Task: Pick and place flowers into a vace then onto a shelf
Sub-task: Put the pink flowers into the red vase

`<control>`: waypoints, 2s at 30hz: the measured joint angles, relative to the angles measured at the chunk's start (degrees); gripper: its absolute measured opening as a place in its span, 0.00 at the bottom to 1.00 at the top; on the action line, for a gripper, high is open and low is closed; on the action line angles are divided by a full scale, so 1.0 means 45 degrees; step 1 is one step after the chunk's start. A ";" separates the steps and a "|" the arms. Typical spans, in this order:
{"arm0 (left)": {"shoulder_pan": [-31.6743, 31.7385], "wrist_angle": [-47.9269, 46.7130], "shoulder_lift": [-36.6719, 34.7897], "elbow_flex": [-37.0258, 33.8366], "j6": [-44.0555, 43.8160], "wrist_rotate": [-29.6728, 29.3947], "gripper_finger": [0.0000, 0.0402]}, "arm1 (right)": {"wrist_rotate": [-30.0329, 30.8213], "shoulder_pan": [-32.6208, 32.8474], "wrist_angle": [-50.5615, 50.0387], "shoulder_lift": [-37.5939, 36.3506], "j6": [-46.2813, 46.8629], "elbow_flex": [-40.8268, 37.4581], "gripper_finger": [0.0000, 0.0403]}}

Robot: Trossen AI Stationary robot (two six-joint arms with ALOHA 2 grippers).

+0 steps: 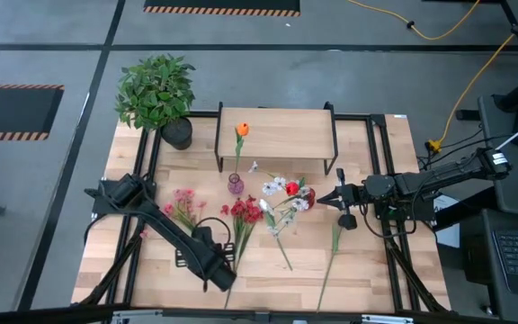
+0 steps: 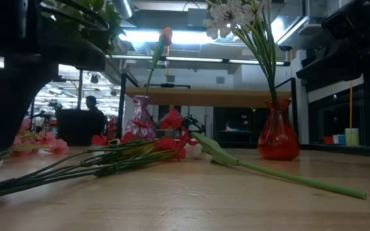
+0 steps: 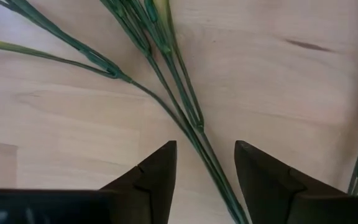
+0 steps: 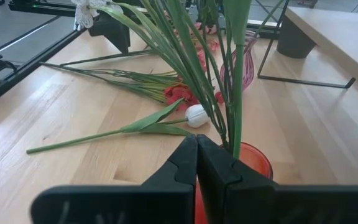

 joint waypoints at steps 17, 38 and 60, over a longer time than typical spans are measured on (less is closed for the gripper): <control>-0.0098 0.0672 0.1013 0.0039 0.0506 -0.0209 0.24 | 0.0000 0.0000 0.0010 0.0000 0.0005 0.0000 0.03; -0.1014 -0.0387 0.0130 -0.0021 0.0658 -0.1634 0.01 | 0.0005 0.0000 0.0073 0.0000 -0.0012 0.0000 0.03; -0.2188 -0.3187 -0.2525 -0.0019 0.1641 -0.8682 0.01 | 0.0014 -0.0004 0.0310 -0.0005 -0.0028 0.0000 0.03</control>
